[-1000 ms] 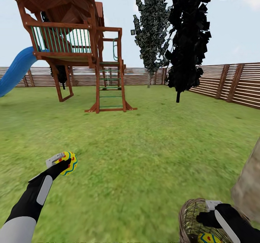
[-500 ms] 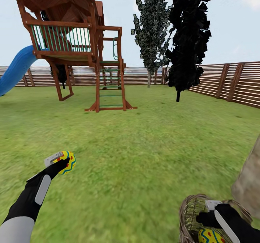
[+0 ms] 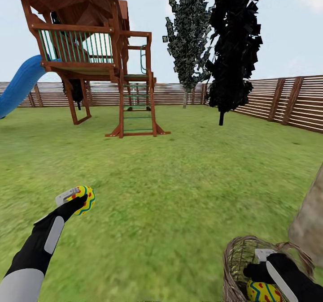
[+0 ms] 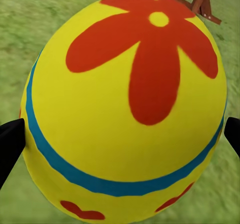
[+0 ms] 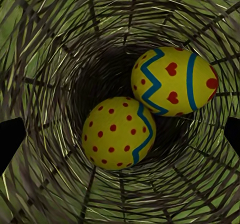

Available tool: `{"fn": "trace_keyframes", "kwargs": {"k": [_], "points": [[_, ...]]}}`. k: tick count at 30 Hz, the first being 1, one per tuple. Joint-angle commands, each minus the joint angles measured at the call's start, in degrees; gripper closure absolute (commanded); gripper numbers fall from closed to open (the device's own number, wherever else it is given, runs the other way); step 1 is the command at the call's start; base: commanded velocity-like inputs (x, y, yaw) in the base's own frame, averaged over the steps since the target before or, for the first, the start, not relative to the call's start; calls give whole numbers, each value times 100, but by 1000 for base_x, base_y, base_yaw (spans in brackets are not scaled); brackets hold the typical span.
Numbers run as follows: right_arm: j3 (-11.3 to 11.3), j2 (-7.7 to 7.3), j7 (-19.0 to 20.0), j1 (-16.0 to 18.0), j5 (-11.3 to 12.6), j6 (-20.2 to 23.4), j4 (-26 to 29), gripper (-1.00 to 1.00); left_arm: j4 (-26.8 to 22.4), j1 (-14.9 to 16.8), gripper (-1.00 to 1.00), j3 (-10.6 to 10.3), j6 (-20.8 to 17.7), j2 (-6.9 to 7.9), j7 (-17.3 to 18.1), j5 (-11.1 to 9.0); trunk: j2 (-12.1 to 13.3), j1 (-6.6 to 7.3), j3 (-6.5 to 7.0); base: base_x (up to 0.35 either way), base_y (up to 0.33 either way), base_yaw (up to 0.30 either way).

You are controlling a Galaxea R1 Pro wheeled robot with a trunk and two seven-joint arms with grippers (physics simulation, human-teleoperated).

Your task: Take the three Easter eggs out of the wicker basket on the lawn in the garden, then place them on the lawn next to a single tree (choose any tree) so that all three eggs are next to the same tree and none are left in the basket.

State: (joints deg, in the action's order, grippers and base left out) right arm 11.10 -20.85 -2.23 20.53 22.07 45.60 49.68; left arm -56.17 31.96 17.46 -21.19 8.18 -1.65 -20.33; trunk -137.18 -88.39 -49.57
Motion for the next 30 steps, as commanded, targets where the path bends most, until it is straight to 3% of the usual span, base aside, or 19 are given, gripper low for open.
{"fn": "trace_keyframes", "kwargs": {"k": [1, 12, 14, 15, 18, 30], "points": [[15, -7, -23, 4, 26, 19, 7, -100, -7, 3, 100, 3, -32, -1, -19, -59, -44, -21, -25, 0, 0, 0], [24, -7, -23, 4, 33, 19, 7, -100, 0, 3, 100, 18, -25, -9, -19, -57, -486, -263, -222, 0, 0, 0], [22, -7, -23, 4, 34, 19, 7, -100, 0, 3, 100, -116, -26, -9, -22, -57, -566, -307, -258, 0, 0, 0], [15, -7, -23, 4, 34, 19, 7, -100, 2, 3, 100, -309, -25, -5, -30, -58, -606, -329, -276, 0, 0, 0], [13, -7, -23, 4, 28, 19, 7, -100, 9, 3, 100, -485, -25, 5, -44, -64, -610, -336, -343, 0, 0, 0], [31, -2, -23, 4, 25, 19, 15, -100, 3, 3, 100, -489, -16, 3, -72, -68, -626, -367, -608, 0, 0, 0]]}}
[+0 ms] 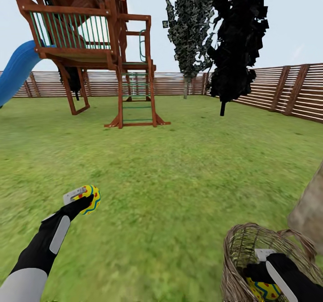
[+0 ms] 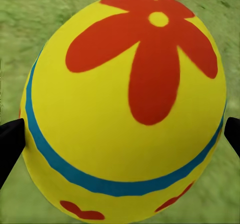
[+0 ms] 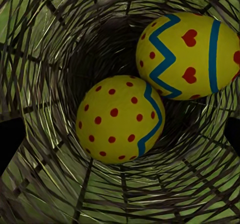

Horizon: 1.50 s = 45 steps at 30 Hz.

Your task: Take the three Easter eggs out of the wicker basket on the lawn in the garden, then place them on the lawn next to a single tree (choose any tree) so that all three eggs are next to the same tree and none are left in the basket.

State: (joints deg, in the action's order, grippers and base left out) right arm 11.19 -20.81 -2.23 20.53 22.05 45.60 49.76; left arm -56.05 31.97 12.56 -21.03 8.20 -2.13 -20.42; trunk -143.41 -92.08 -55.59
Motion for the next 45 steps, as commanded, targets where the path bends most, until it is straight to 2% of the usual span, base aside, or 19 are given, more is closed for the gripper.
{"fn": "trace_keyframes", "kwargs": {"k": [1, 24, 45], "points": [[22, -7, -23, 4, 27, 19, 5, -100, -10, 2, 100, 1, -33, 2, -24, -59, -5, -1, -29, 0, 0, 0], [23, 6, -23, 4, 27, 19, 2, -100, -16, 0, 100, -17, -33, -12, -11, -59, -35, -60, -538, 0, 0, 0], [23, 6, -23, 4, 27, 22, -2, -100, 17, 2, 100, -25, -36, -12, 20, -59, -35, -60, -538, 83, 92, 0]]}}
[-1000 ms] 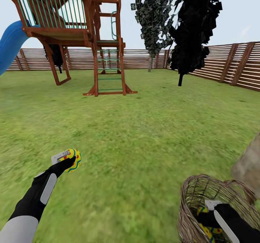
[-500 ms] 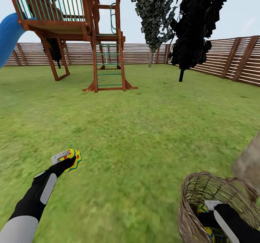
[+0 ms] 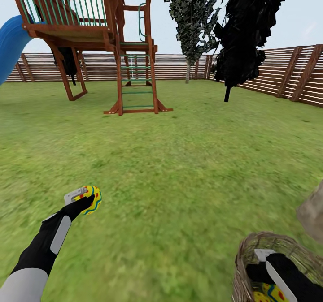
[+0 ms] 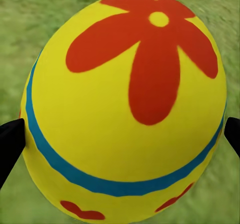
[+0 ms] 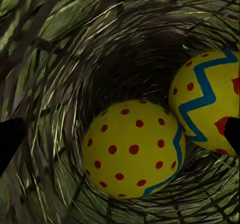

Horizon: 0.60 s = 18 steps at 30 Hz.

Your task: Take the three Easter eggs out of the wicker basket on the lawn in the garden, then place them on the lawn next to a single tree (choose any tree) so that all three eggs are next to the same tree and none are left in the basket.

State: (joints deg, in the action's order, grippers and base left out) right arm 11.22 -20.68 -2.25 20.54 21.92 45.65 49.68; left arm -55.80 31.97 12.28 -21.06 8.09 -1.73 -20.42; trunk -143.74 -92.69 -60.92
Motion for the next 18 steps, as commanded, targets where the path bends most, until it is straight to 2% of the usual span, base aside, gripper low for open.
{"fn": "trace_keyframes", "kwargs": {"k": [1, 7, 11, 15, 18], "points": [[21, -2, -21, 3, 40, 15, 7, -100, 6, 2, 100, 2, -31, -6, -20, -59, -2, 1, -6, 5, 1, 0], [26, 2, -21, 3, 40, 18, 7, -100, 21, 2, 100, 2, -30, -17, -20, -51, -2, 1, -6, 0, 0, 0], [35, 11, -18, 3, 40, 23, 7, -100, 25, 0, 100, 2, -30, -18, -20, -51, -2, 1, -6, 0, 0, -168], [31, 55, -21, 3, 14, 17, 12, -100, 25, 2, 100, 2, -34, -27, -20, -51, -2, 1, -6, 0, 0, -32], [30, 63, -21, 3, -3, 16, 16, -100, 25, 0, 100, 2, -46, -77, -20, -50, -6, -7, -72, 0, 0, -1]]}}
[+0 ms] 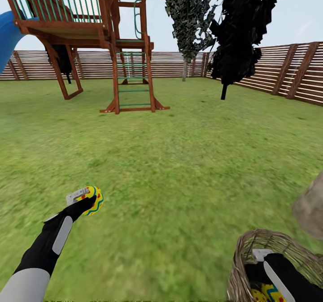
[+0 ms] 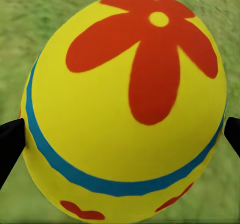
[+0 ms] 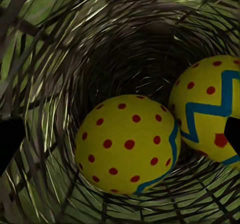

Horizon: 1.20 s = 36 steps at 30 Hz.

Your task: Take the three Easter eggs out of the wicker basket on the lawn in the garden, then place them on the lawn next to a single tree (choose any tree) so that all three eggs are next to the same tree and none are left in the basket.

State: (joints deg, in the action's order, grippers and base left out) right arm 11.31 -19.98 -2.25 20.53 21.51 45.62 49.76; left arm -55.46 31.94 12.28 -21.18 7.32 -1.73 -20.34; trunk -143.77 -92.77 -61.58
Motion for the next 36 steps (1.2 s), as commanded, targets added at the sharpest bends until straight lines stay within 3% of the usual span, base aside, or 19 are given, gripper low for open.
{"fn": "trace_keyframes", "kwargs": {"k": [1, 36], "points": [[21, -6, -21, 3, 38, 19, 7, -100, -5, 4, 100, 3, -35, -12, -20, -58, -4, -1, -28, 0, 0, 0], [-7, 67, -21, 3, 20, 17, 7, -100, 0, 2, 100, -14, -35, -109, -29, -57, -51, -91, -804, 0, 0, 0]]}}
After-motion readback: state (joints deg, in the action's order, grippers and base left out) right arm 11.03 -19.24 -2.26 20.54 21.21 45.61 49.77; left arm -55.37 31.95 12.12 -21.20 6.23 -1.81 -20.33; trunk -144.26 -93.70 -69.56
